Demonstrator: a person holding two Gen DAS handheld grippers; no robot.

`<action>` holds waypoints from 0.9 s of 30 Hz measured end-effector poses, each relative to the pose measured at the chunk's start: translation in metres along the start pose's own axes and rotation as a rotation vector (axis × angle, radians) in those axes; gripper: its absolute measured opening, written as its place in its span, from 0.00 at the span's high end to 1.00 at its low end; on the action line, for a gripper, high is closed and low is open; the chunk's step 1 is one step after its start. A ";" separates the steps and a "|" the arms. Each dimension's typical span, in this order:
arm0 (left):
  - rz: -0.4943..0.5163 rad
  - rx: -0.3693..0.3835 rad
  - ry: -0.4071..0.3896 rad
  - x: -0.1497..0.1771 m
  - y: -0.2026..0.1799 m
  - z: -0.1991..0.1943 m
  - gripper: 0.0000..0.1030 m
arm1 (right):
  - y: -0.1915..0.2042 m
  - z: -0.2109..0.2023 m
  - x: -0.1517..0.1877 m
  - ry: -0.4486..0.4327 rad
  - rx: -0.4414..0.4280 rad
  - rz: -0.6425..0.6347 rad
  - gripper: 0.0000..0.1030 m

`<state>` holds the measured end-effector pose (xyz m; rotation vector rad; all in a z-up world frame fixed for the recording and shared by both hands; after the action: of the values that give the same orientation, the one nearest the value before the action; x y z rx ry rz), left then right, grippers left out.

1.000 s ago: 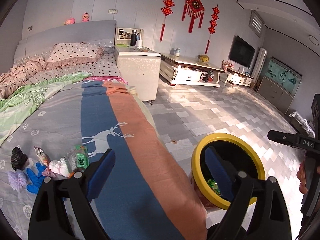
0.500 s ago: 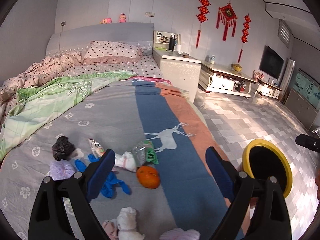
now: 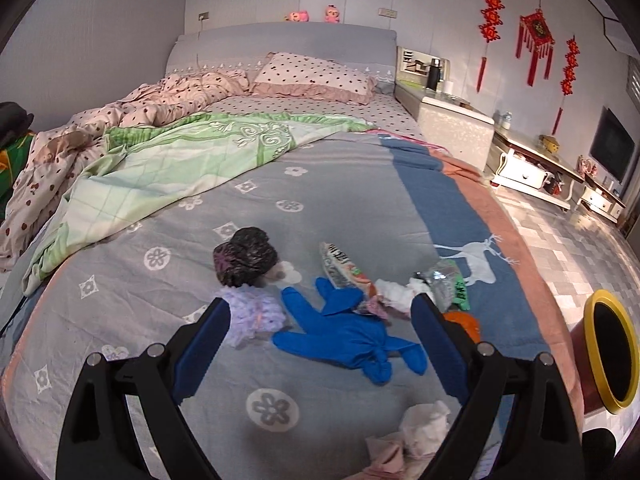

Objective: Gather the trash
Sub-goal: 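Grasp the white foam mesh with the right gripper while the left grasps the lilac puff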

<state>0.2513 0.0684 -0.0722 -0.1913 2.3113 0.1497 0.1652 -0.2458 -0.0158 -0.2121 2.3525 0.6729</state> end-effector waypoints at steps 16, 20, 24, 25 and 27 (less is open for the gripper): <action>-0.108 -0.095 0.149 0.023 0.057 0.088 0.14 | 0.024 0.081 0.057 0.206 -0.031 -0.091 0.23; -0.119 -0.099 0.162 0.024 0.059 0.101 0.14 | 0.025 0.094 0.064 0.229 -0.022 -0.115 0.23; -0.156 -0.084 0.176 0.022 0.063 0.114 0.15 | 0.024 0.103 0.065 0.235 -0.032 -0.109 0.23; -0.160 -0.084 0.181 0.022 0.063 0.118 0.15 | 0.024 0.105 0.065 0.236 -0.035 -0.112 0.23; -0.165 -0.076 0.187 0.022 0.062 0.124 0.17 | 0.028 0.108 0.065 0.244 -0.053 -0.117 0.23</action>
<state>0.3140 0.1485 -0.1690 -0.4505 2.4637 0.1412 0.1674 -0.1640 -0.1159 -0.4761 2.5312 0.6851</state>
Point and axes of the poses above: each gripper's, at about its wrist camera, not at the fingertips, and z roughly the way its jaws point, y to its left, x to its underside, the point moved 2 cm from there along z, roughly the way its jaws point, and after that the axes turned 10 degrees about -x, right-handed, at the moved point
